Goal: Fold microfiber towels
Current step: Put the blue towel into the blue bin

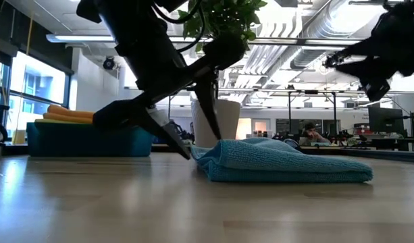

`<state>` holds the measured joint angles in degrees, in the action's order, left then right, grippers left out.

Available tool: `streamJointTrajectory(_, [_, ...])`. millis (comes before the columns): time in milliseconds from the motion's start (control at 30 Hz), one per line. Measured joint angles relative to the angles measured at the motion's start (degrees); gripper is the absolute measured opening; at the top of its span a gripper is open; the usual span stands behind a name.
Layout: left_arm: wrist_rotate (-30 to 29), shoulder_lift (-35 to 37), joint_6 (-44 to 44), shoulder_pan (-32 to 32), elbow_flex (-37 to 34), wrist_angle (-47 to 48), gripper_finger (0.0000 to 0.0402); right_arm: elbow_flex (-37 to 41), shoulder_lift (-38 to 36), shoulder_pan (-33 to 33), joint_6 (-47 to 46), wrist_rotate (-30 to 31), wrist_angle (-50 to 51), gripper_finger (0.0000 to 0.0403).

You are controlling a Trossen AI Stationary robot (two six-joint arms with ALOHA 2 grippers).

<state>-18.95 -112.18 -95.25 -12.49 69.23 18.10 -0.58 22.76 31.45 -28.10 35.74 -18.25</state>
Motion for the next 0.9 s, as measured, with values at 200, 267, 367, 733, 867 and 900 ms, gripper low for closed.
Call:
streamJointTrajectory(200, [-0.62, 0.00, -2.58, -0.46, 0.00, 4.97, 0.0198, 0.00, 0.02, -1.62, 5.95, 14.87, 2.92, 0.0149])
streamJointTrajectory(267, [-0.67, 0.00, -2.53, -0.46, 0.00, 4.84, 0.0198, 0.00, 0.02, -1.84, 9.74, 14.67, 3.01, 0.0149])
streamJointTrajectory(367, [-0.97, 0.00, -1.70, -0.37, 0.00, 3.93, 0.0198, 0.00, 0.02, -1.84, 14.49, 13.27, 3.02, 0.0149])
streamJointTrajectory(733, [-1.30, -2.01, -1.76, -0.25, 0.01, 0.77, 0.0198, 0.00, 0.04, -1.84, 19.17, 13.21, 3.02, 0.0149])
streamJointTrajectory(867, [-1.58, -2.73, -1.63, 0.02, 0.15, 0.50, 0.0198, 0.00, 0.19, -1.84, 19.17, 13.17, 3.61, 0.0149])
streamJointTrajectory(900, [-1.64, -2.75, -1.63, 0.02, 0.15, 0.56, 0.0198, 0.00, 0.12, -1.84, 19.17, 13.17, 3.94, 0.0149])
